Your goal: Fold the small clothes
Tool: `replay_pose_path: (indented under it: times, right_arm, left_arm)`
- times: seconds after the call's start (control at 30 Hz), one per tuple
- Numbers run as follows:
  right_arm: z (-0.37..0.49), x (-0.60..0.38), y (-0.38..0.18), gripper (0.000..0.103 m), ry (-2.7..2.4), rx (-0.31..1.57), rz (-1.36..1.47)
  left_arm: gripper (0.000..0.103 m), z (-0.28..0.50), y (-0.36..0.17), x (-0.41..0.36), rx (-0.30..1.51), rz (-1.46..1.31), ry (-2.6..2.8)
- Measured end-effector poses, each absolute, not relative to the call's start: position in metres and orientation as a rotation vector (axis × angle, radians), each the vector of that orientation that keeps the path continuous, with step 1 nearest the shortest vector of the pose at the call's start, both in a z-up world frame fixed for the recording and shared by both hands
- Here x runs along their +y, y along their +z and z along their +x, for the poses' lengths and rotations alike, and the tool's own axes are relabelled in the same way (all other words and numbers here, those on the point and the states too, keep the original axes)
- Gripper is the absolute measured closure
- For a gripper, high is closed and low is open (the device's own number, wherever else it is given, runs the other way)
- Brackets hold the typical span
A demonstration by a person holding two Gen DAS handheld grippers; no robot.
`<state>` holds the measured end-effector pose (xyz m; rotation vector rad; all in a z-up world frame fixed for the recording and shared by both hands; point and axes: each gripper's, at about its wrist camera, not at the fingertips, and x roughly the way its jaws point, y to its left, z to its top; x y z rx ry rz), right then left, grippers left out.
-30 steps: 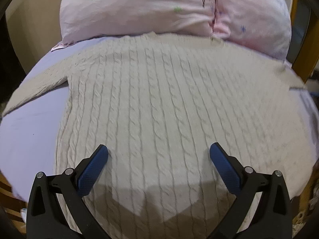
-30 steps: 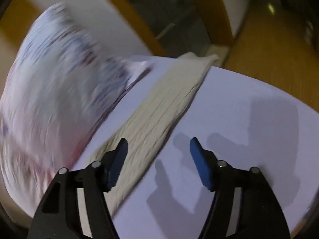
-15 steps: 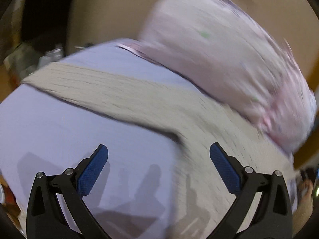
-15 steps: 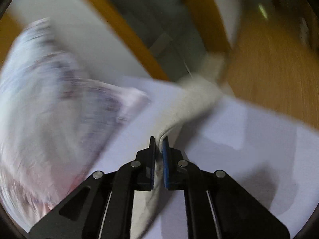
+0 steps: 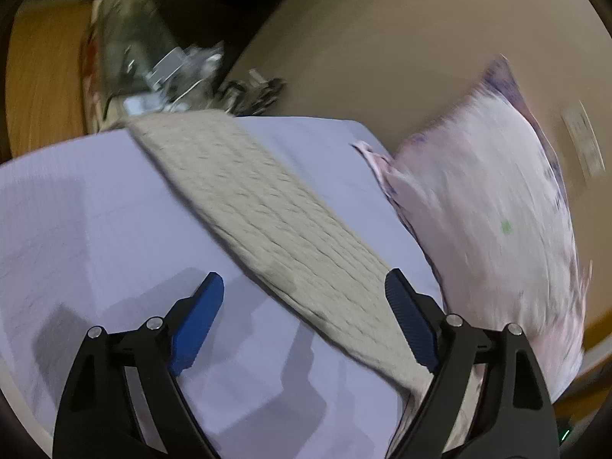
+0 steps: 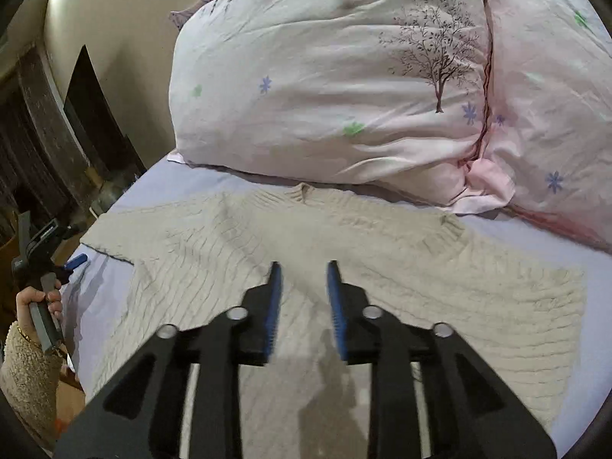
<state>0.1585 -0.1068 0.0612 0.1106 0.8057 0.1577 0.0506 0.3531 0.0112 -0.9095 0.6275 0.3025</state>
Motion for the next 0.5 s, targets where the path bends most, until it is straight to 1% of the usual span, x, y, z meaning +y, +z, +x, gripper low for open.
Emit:
replay_pose_path:
  times: [0.03,0.07,0.1,0.17,0.27,0.33,0.37,0.4,0.43,0.47,0.5]
  right_arm:
    - [0.152,-0.120,0.068,0.048,0.134,0.772,0.142]
    - [0.147,-0.133,0.075,0.039,0.104,0.745,0.163]
    - [0.145,-0.131,0.081,0.038,0.083,0.730,0.162]
    - [0.133,-0.150,0.086,0.037,0.035,0.714,0.175]
    - [0.124,-0.186,0.087,0.033,-0.056,0.701,0.193]
    - [0.107,-0.209,0.091,0.032,-0.103,0.689,0.228]
    - [0.104,-0.214,0.089,0.032,-0.113,0.683,0.242]
    - [0.097,-0.225,0.087,0.031,-0.130,0.677,0.264]
    - [0.091,-0.233,0.086,0.031,-0.144,0.673,0.279]
    - [0.087,-0.238,0.086,0.030,-0.153,0.672,0.287]
    - [0.080,-0.245,0.087,0.030,-0.165,0.673,0.296]
  left_arm:
    - [0.020,0.049,0.008,0.359,0.623,-0.931,0.309]
    - [0.022,0.049,0.007,0.366,0.605,-0.949,0.310]
    - [0.025,0.051,0.007,0.374,0.595,-0.971,0.318]
    - [0.027,0.053,0.005,0.388,0.577,-1.024,0.326]
    - [0.035,0.057,0.000,0.408,0.553,-1.112,0.356]
    - [0.039,0.063,-0.002,0.420,0.547,-1.137,0.373]
    - [0.045,0.065,-0.003,0.424,0.545,-1.146,0.378]
    - [0.057,0.067,-0.003,0.427,0.549,-1.148,0.384]
    - [0.065,0.071,-0.004,0.430,0.575,-1.141,0.402]
    - [0.086,0.074,-0.005,0.430,0.599,-1.134,0.415]
    - [0.093,0.077,-0.004,0.428,0.621,-1.123,0.415]
